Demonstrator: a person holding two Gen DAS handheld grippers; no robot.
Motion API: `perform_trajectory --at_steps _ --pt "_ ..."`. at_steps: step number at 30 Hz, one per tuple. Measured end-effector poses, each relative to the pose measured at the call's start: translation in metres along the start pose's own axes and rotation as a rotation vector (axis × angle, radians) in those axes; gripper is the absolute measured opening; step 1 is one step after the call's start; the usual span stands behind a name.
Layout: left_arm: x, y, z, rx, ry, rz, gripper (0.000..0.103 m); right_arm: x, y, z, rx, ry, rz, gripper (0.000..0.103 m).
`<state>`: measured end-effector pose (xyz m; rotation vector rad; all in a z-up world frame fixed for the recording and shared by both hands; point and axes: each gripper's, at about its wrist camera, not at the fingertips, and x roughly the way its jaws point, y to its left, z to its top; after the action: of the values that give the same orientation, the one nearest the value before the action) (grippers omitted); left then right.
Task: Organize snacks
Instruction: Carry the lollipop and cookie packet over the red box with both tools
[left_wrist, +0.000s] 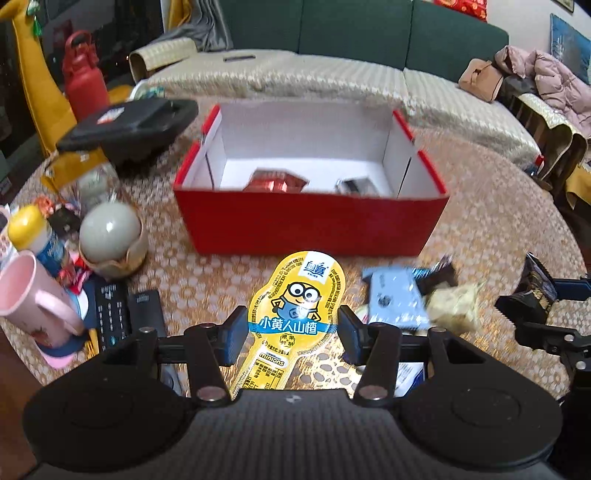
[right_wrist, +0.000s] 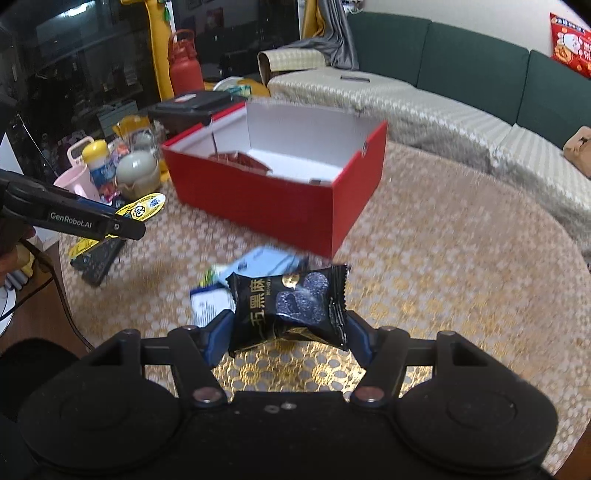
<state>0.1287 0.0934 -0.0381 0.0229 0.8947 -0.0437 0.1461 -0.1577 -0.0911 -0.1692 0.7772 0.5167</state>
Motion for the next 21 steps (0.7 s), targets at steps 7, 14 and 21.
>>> perform_trajectory --at_steps 7,14,21 --pt "-0.012 -0.014 0.03 0.03 -0.054 0.02 0.052 -0.005 -0.002 0.035 -0.033 -0.065 -0.015 0.063" --pt "-0.009 -0.018 0.063 0.06 -0.096 0.047 0.052 0.001 -0.003 0.072 -0.086 -0.108 -0.022 0.063" --pt "0.006 -0.011 0.096 0.067 -0.115 0.076 0.052 0.021 -0.004 0.1 -0.134 -0.111 -0.026 0.063"
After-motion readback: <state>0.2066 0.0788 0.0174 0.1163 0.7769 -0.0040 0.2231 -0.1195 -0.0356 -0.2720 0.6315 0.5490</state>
